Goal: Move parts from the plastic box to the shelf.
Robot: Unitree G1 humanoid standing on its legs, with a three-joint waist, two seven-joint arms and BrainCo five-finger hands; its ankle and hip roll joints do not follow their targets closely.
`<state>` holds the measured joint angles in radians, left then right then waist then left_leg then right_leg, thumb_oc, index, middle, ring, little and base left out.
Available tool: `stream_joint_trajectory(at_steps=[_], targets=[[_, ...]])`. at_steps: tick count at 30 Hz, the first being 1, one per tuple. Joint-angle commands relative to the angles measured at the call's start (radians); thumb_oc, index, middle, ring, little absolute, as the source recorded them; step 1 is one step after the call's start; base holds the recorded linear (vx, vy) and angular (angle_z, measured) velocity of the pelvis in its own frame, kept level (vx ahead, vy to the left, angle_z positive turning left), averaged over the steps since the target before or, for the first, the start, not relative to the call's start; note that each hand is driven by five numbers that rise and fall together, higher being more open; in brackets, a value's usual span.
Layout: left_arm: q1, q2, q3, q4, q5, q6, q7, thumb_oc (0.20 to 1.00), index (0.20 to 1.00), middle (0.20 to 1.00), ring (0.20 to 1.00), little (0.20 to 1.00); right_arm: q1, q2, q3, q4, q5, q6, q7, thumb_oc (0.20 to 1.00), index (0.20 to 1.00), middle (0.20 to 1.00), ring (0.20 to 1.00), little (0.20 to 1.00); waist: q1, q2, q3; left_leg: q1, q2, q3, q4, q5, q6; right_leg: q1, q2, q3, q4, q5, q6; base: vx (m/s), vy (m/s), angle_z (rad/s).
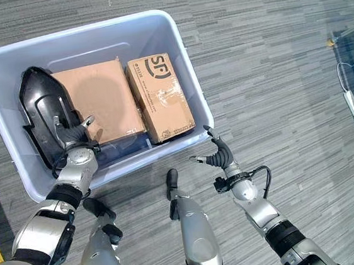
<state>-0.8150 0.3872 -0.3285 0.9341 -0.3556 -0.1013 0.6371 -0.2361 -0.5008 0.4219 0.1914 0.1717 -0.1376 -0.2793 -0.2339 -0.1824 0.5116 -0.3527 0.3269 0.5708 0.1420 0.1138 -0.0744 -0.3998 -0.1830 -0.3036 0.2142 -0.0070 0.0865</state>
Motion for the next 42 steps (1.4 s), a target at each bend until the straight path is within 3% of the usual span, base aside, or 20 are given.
stream_joint_trajectory(at_steps=[1, 3, 5, 10, 20, 21, 25, 29, 35, 37, 38, 41, 42], targets=[[-0.026, -0.020, -0.023, 0.014, 0.047, 0.013, -0.144, 1.000, 1.000, 1.000, 1.000, 1.000, -0.009, -0.067, -0.062, -0.083, 0.012, -0.011, 0.003, 1.000, 1.000, 1.000, 1.000, 1.000, -0.027, -0.037, 0.008, -0.052, 0.087, -0.048, 0.169, -0.117, -0.110, -0.051, 0.023, -0.002, -0.025, 0.008, 0.044, -0.02, 0.044, -0.03], [-0.030, -0.022, -0.051, 0.015, 0.066, 0.002, -0.172, 1.000, 1.000, 1.000, 1.000, 1.000, -0.013, -0.072, -0.065, -0.085, 0.012, -0.011, 0.007, 1.000, 1.000, 1.000, 1.000, 1.000, -0.034, -0.036, 0.008, -0.059, 0.083, -0.044, 0.167, -0.116, -0.109, -0.064, 0.022, 0.003, -0.024, 0.011, 0.045, -0.02, 0.051, -0.06], [-0.039, -0.029, -0.091, 0.004, 0.075, -0.065, -0.222, 1.000, 1.000, 1.000, 1.000, 1.000, -0.015, -0.076, -0.068, -0.085, 0.008, -0.015, 0.015, 1.000, 1.000, 1.000, 1.000, 1.000, -0.044, -0.036, 0.008, -0.064, 0.079, -0.036, 0.167, -0.117, -0.106, -0.077, 0.021, 0.010, -0.021, 0.015, 0.046, -0.01, 0.050, -0.12], [-0.029, -0.052, -0.142, -0.059, 0.106, -0.092, -0.251, 1.000, 1.000, 1.000, 1.000, 1.000, -0.004, -0.075, -0.069, -0.067, -0.006, -0.048, 0.024, 1.000, 1.000, 1.000, 1.000, 1.000, -0.054, -0.029, 0.008, -0.069, 0.074, -0.024, 0.166, -0.114, -0.103, -0.094, 0.019, 0.017, -0.014, 0.017, 0.047, 0.00, 0.047, -0.04], [-0.014, -0.051, -0.227, -0.117, 0.346, -0.190, -0.159, 1.000, 1.000, 1.000, 1.000, 1.000, 0.025, -0.081, -0.053, -0.054, -0.009, -0.088, 0.032, 1.000, 1.000, 1.000, 1.000, 1.000, -0.056, 0.001, 0.008, -0.032, 0.059, -0.001, 0.145, -0.103, -0.098, -0.083, 0.013, 0.016, -0.008, 0.010, 0.044, 0.00, 0.013, -0.01], [-0.016, -0.031, -0.221, -0.141, 0.448, -0.236, -0.053, 1.000, 1.000, 1.000, 1.000, 1.000, 0.037, -0.083, -0.050, -0.046, -0.008, -0.102, 0.032, 1.000, 1.000, 1.000, 1.000, 1.000, -0.051, 0.007, 0.008, -0.025, 0.059, -0.002, 0.144, -0.099, -0.098, -0.079, 0.012, 0.013, -0.003, 0.005, 0.042, 0.00, 0.000, 0.00], [-0.024, -0.009, -0.197, -0.176, 0.528, -0.283, 0.106, 1.000, 1.000, 1.000, 1.000, 1.000, 0.052, -0.081, -0.038, -0.027, -0.008, -0.132, 0.019, 1.000, 1.000, 1.000, 1.000, 1.000, -0.041, 0.011, 0.008, -0.020, 0.058, -0.007, 0.141, -0.100, -0.098, -0.071, 0.011, 0.010, -0.001, 0.001, 0.039, 0.00, -0.017, 0.02], [-0.022, 0.019, -0.112, -0.245, 0.611, -0.384, 0.374, 1.000, 1.000, 1.000, 1.000, 1.000, 0.087, -0.060, -0.013, 0.001, -0.025, -0.187, -0.018, 1.000, 1.000, 1.000, 1.000, 1.000, -0.017, 0.009, 0.008, -0.010, 0.054, -0.024, 0.129, -0.104, -0.097, -0.051, 0.014, -0.002, -0.010, -0.003, 0.035, 0.00, -0.105, 0.03], [0.012, 0.004, -0.015, -0.344, 0.639, -0.504, 0.533, 1.000, 1.000, 1.000, 1.000, 1.000, 0.102, -0.031, 0.008, 0.018, -0.016, -0.200, -0.071, 1.000, 1.000, 1.000, 1.000, 1.000, 0.017, 0.007, 0.008, -0.002, 0.051, -0.050, 0.112, -0.109, -0.099, -0.023, 0.017, -0.022, -0.023, -0.005, 0.034, 0.00, -0.103, 0.05], [0.030, -0.021, 0.005, -0.378, 0.559, -0.496, 0.531, 1.000, 1.000, 1.000, 1.000, 1.000, 0.097, -0.019, 0.011, 0.008, 0.047, -0.176, -0.062, 1.000, 1.000, 1.000, 1.000, 1.000, 0.029, 0.006, 0.008, 0.000, 0.052, -0.063, 0.108, -0.100, -0.105, -0.009, 0.024, -0.030, -0.031, -0.007, 0.032, -0.01, -0.133, 0.17], [0.043, -0.044, 0.012, -0.380, 0.422, -0.464, 0.423, 1.000, 1.000, 1.000, 1.000, 1.000, 0.083, -0.009, 0.006, 0.010, 0.058, -0.166, -0.064, 1.000, 1.000, 1.000, 1.000, 1.000, 0.037, 0.005, 0.008, -0.003, 0.053, -0.070, 0.106, -0.100, -0.106, -0.005, 0.025, -0.036, -0.035, -0.006, 0.032, -0.02, -0.119, 0.18], [0.063, -0.081, 0.012, -0.366, 0.317, -0.415, 0.383, 1.000, 1.000, 1.000, 1.000, 1.000, 0.074, 0.001, 0.001, -0.008, 0.058, -0.136, -0.060, 1.000, 1.000, 1.000, 1.000, 1.000, 0.041, 0.002, 0.008, -0.006, 0.057, -0.076, 0.105, -0.099, -0.109, -0.002, 0.027, -0.042, -0.034, -0.005, 0.032, -0.01, -0.070, 0.03], [0.084, -0.109, 0.016, -0.349, 0.222, -0.373, 0.343, 1.000, 1.000, 1.000, 1.000, 1.000, 0.068, 0.007, 0.002, -0.022, 0.048, -0.116, -0.057, 1.000, 1.000, 1.000, 1.000, 1.000, 0.042, 0.000, 0.008, -0.005, 0.061, -0.076, 0.104, -0.093, -0.111, 0.001, 0.030, -0.045, -0.038, -0.005, 0.032, 0.00, -0.039, 0.02]])
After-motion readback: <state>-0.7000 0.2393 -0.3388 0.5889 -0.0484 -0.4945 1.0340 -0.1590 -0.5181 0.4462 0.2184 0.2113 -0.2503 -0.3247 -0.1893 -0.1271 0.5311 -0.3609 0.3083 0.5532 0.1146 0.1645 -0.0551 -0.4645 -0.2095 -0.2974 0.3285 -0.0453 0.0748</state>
